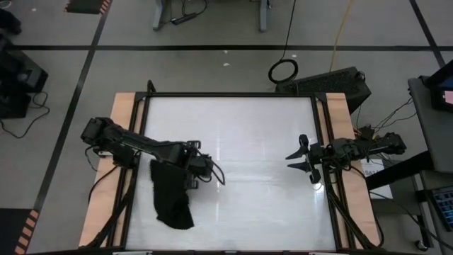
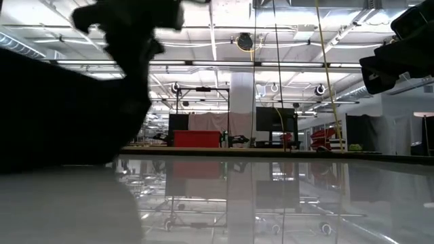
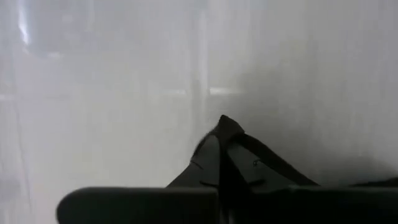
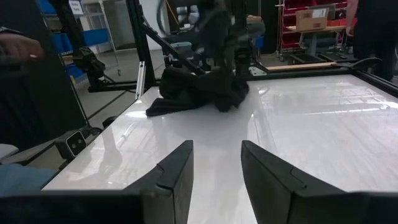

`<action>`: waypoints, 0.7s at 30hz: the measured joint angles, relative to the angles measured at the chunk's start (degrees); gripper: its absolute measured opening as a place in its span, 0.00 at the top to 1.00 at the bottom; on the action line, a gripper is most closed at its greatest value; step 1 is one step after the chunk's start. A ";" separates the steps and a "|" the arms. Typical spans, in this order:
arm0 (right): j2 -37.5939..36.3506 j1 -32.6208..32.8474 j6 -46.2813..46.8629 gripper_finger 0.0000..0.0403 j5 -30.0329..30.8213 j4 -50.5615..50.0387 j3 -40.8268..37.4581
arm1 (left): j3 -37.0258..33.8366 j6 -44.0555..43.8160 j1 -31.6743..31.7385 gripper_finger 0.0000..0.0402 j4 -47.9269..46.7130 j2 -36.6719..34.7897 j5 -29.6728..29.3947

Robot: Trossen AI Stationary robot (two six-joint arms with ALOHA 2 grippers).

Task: Roll towel into tight, uniform cylinder
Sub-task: Roll the black towel

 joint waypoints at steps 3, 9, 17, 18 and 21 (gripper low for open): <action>0.02 0.00 0.00 0.69 0.00 0.00 0.00 | 5.42 2.90 0.59 0.99 -0.06 0.00 -1.84; 0.02 0.00 0.00 0.69 0.00 0.00 0.00 | 16.12 7.42 1.60 0.99 0.00 0.00 -3.37; 0.02 -0.02 -2.19 0.69 0.35 1.86 0.00 | 27.44 11.99 1.71 1.00 0.82 0.00 -4.39; 0.00 -0.04 -3.38 0.69 0.35 3.22 0.00 | 28.35 12.37 1.71 1.00 0.85 0.00 -4.70; -0.01 -0.06 -6.23 0.69 0.30 4.40 0.04 | 29.84 12.71 2.05 1.00 0.89 -0.02 -4.98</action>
